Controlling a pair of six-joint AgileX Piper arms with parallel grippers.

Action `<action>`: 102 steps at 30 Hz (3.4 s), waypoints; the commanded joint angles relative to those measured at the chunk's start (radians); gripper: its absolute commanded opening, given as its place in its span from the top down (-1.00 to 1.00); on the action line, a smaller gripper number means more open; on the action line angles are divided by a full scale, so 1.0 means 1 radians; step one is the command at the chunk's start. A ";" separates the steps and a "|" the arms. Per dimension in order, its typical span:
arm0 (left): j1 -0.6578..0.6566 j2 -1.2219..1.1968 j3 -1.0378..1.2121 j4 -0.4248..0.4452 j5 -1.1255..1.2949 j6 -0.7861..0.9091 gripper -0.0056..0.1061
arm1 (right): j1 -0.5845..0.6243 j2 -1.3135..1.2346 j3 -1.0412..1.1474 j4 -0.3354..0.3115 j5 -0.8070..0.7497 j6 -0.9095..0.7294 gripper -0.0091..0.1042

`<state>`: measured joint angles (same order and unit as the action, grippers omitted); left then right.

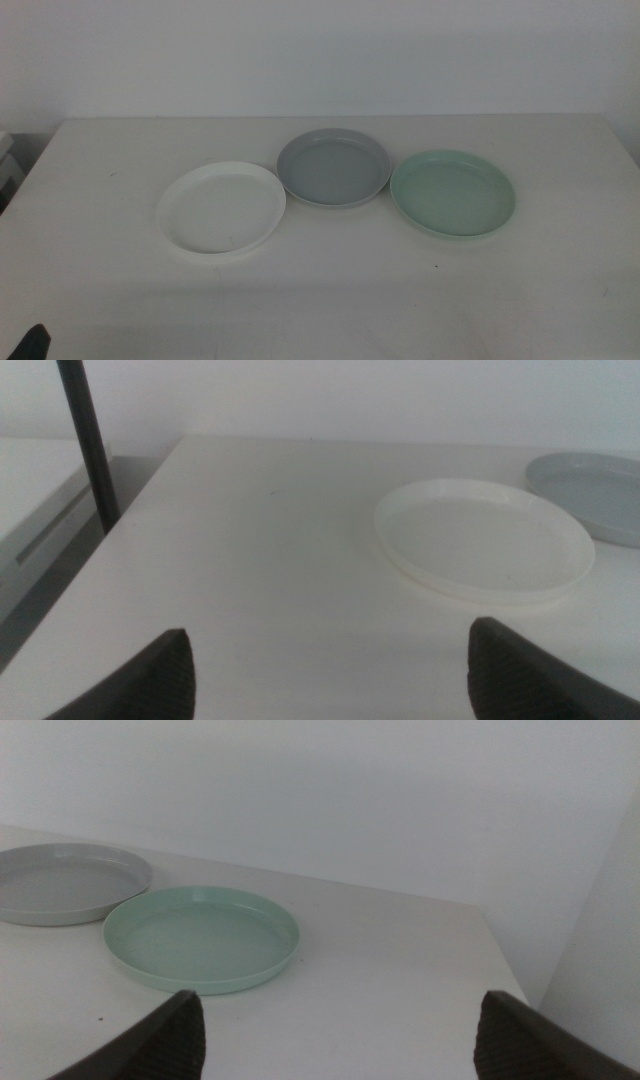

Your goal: Stack the three bowls on top of each other.

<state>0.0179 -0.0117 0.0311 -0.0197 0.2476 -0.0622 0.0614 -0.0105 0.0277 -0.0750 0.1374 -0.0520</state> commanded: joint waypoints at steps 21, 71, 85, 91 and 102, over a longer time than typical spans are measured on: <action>0.001 0.783 -0.862 0.000 0.438 -0.015 -0.98 | -0.008 -0.027 -0.006 -0.009 -0.076 -0.001 -0.82; -0.061 1.948 -1.374 -0.212 0.365 0.116 -0.77 | -0.008 -0.027 -0.006 -0.009 -0.076 -0.001 -0.82; -0.059 1.979 -1.377 -0.243 0.343 0.117 0.90 | -0.008 -0.027 -0.006 -0.009 -0.076 -0.001 -0.82; -0.058 1.920 -1.376 -0.240 0.367 0.117 0.90 | -0.008 -0.027 -0.006 -0.009 -0.076 -0.001 -0.82; -0.101 1.488 -1.075 -0.263 0.300 0.096 0.90 | -0.008 -0.027 -0.006 -0.009 -0.076 -0.001 -0.82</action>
<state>-0.0707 1.5623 -1.0485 -0.2564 0.5930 0.0489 0.0614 -0.0105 0.0277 -0.0750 0.1374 -0.0520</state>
